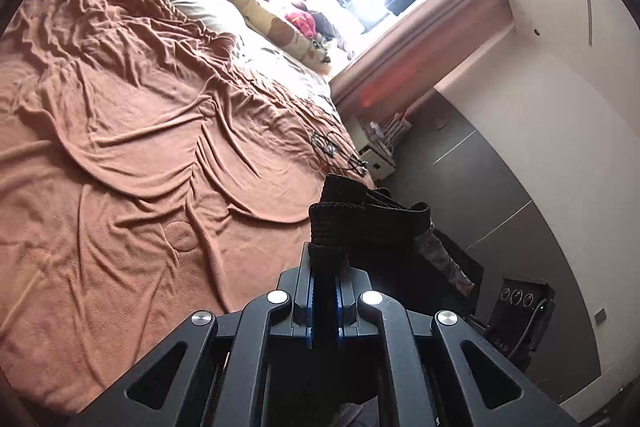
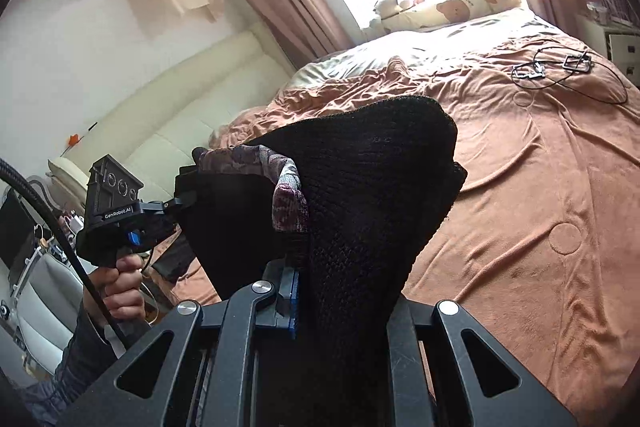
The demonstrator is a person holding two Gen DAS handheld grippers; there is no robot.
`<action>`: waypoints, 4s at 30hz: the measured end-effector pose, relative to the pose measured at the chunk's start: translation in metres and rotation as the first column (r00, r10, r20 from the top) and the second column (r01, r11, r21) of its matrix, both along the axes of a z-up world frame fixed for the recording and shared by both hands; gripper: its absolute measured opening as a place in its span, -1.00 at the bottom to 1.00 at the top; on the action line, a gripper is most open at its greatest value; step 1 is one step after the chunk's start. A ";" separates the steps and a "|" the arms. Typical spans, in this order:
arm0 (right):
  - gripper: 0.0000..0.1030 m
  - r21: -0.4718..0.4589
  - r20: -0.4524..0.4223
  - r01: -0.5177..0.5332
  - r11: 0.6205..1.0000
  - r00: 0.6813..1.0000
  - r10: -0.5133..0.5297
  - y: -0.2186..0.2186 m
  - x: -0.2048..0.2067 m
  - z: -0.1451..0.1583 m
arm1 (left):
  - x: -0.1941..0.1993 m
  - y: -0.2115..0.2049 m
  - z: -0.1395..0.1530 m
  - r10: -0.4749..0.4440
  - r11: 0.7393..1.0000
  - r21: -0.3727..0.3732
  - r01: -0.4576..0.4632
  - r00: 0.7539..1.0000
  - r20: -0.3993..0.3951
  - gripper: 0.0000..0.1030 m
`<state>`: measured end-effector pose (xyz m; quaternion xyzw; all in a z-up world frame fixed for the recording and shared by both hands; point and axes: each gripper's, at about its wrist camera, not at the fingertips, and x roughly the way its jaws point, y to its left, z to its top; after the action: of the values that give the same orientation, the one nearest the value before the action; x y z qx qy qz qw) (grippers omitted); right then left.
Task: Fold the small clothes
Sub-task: 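Carry the folded black shirt with both tools toward the bed's headboard side, then lower the shirt onto the bed and open both tools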
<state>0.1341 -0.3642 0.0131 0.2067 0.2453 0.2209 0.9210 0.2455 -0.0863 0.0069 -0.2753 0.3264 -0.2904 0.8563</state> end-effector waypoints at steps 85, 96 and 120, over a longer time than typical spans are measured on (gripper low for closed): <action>-0.79 -0.075 0.079 -0.599 0.797 0.793 0.604 0.445 0.218 0.043 | -0.080 0.548 0.111 0.701 0.644 0.232 -0.729 0.684 0.200 -0.86; -0.79 -0.080 -0.017 -0.614 0.785 0.788 0.615 0.492 0.284 0.012 | -0.010 0.582 0.059 0.732 0.624 0.294 -0.724 0.673 0.102 -0.86; -0.79 -0.210 -0.138 -0.594 0.777 0.805 0.578 0.531 0.435 -0.049 | 0.159 0.602 -0.050 0.718 0.630 0.458 -0.627 0.695 -0.034 -0.86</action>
<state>0.5690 0.1664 -0.0362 0.0132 0.3527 0.4576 0.8161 0.4046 0.5159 -0.0431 -0.2200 0.3423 0.1593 0.8995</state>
